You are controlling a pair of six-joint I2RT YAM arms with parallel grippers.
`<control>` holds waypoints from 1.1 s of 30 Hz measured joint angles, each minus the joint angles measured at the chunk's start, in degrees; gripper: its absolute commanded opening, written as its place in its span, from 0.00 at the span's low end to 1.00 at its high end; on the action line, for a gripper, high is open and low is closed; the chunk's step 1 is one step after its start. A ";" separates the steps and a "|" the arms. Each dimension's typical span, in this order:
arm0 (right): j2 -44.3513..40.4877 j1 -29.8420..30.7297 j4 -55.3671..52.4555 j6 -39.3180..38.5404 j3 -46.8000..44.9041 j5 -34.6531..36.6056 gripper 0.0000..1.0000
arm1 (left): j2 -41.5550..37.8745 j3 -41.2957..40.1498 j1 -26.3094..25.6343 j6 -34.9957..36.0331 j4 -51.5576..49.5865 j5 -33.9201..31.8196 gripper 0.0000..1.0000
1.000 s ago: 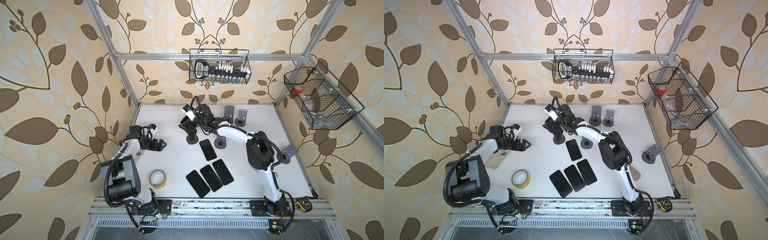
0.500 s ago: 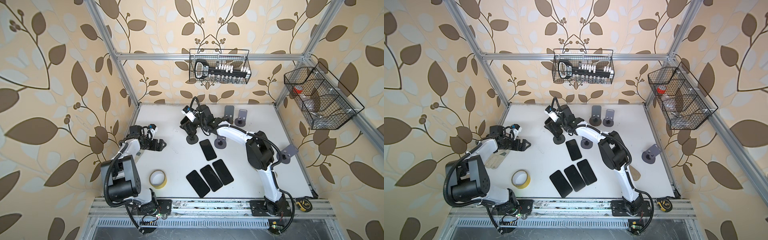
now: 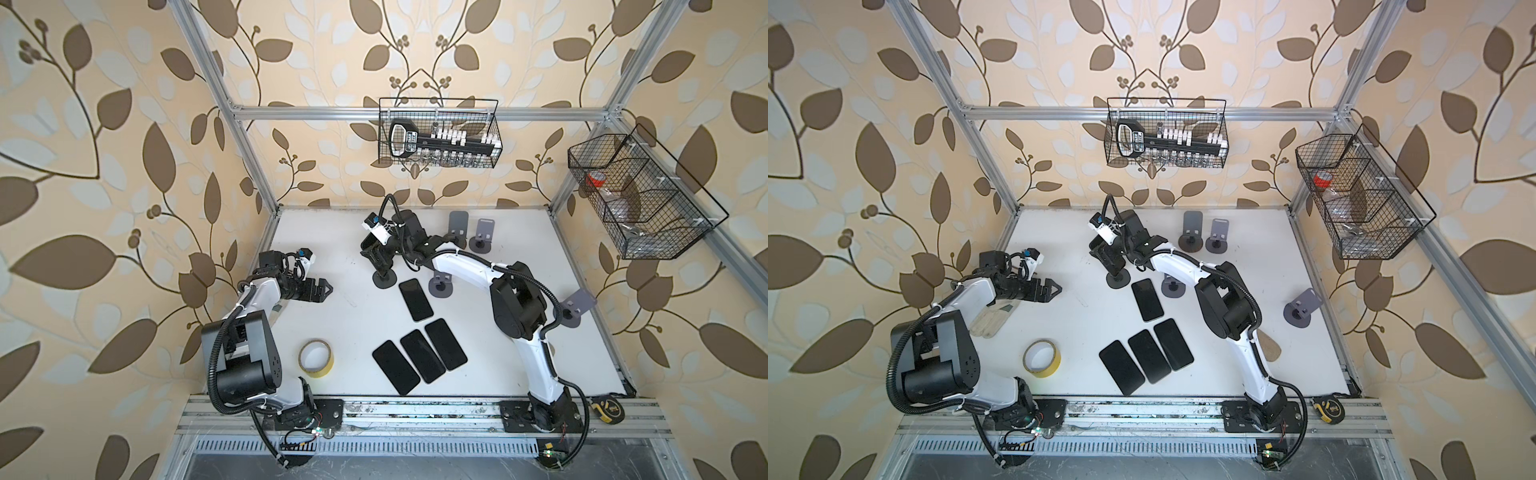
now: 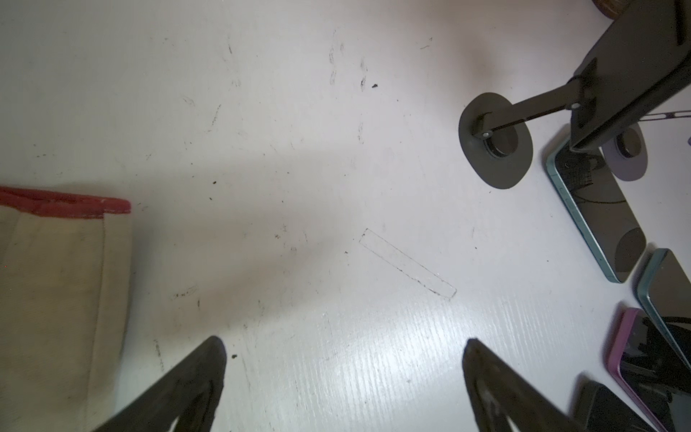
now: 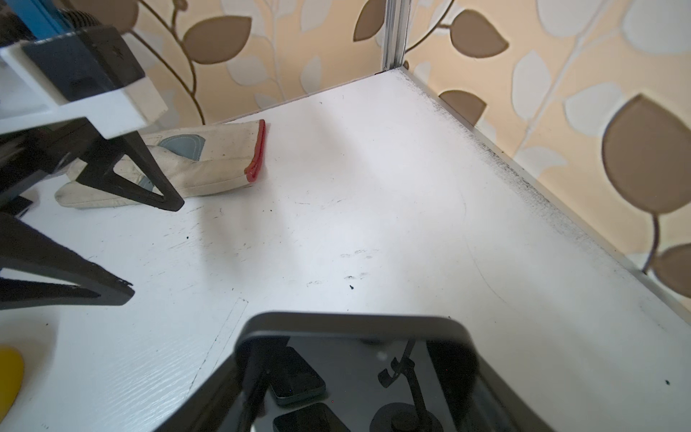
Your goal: Remove the phone from the phone stand
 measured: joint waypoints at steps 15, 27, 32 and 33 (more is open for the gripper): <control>0.00 -0.13 0.61 1.49 -0.20 0.44 0.60 | 0.00 0.00 0.00 0.00 0.00 0.02 0.99; -0.44 -1.22 0.63 5.64 -0.31 0.48 0.57 | 0.00 0.00 0.00 0.00 0.00 0.02 0.99; -2.62 -1.09 -0.92 5.86 -0.31 0.87 0.57 | 0.00 0.00 0.00 0.00 0.00 0.00 0.99; -3.26 -1.05 -1.31 5.88 -0.31 0.98 0.57 | 0.00 0.00 0.00 0.00 0.00 0.02 0.99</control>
